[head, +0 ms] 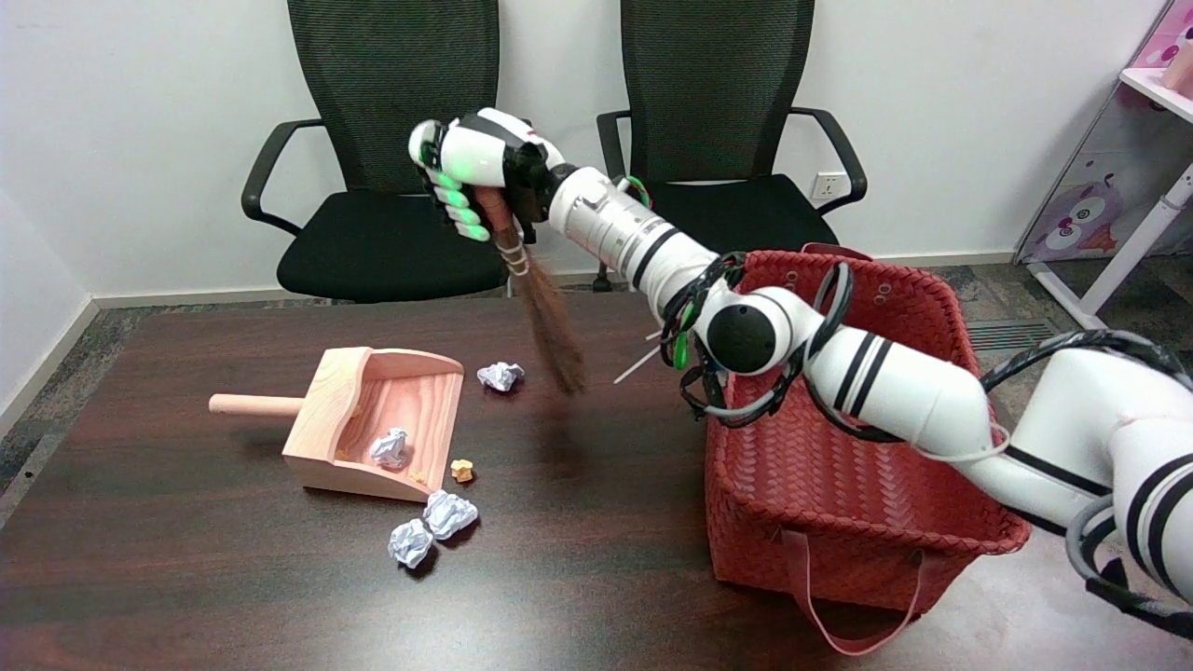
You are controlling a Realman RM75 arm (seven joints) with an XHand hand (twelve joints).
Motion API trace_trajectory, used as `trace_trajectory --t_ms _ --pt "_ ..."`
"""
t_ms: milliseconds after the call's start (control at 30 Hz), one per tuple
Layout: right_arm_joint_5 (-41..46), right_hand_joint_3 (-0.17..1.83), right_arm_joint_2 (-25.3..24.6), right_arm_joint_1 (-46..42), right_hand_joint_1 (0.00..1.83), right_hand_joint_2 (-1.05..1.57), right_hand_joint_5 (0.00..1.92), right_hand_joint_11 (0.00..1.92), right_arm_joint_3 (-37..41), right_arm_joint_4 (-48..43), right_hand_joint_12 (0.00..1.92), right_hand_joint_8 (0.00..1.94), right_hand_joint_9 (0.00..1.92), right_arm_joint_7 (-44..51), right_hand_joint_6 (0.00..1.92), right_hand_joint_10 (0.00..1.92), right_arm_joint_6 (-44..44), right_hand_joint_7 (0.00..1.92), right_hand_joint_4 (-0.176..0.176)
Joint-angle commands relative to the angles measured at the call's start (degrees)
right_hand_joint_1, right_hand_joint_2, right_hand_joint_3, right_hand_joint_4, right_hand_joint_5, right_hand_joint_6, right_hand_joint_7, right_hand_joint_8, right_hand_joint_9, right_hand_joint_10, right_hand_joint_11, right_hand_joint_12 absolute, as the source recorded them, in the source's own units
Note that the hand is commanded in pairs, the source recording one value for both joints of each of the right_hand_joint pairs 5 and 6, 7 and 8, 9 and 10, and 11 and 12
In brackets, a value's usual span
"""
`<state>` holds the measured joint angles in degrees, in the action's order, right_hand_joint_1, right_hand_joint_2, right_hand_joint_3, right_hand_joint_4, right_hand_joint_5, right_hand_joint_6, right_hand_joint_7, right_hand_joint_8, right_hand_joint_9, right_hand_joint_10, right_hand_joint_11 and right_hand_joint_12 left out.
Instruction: Sweep the paper ball into the dustpan.
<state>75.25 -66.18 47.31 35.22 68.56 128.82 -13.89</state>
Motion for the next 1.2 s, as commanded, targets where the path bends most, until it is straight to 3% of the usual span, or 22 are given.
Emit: trace_trajectory --t_ms 33,200,567,967,1200 --pt "-10.22 1.55 -2.16 8.54 0.83 1.32 1.92 1.92 -11.01 -13.22 1.92 1.92 1.92 10.98 1.92 1.92 6.69 1.92 -0.001" --pt "-17.87 1.6 -5.76 9.81 0.83 1.38 1.92 1.92 -11.58 -17.11 1.92 1.92 1.92 13.73 1.92 1.92 10.56 1.92 0.005" --pt "-11.18 1.63 -8.84 6.77 0.86 1.34 1.92 1.92 -11.58 -15.83 1.92 1.92 1.92 6.73 1.92 1.92 10.64 1.92 -0.001" --pt "-9.07 1.71 -16.08 5.16 0.87 1.25 1.92 1.92 -12.11 -20.67 1.92 1.92 1.92 -0.44 1.92 1.92 9.83 1.92 -0.007" --pt "-9.07 1.72 -17.62 5.65 0.86 1.2 1.92 1.92 -13.74 -20.04 1.92 1.92 1.92 -11.93 1.92 1.92 8.65 1.92 -0.007"
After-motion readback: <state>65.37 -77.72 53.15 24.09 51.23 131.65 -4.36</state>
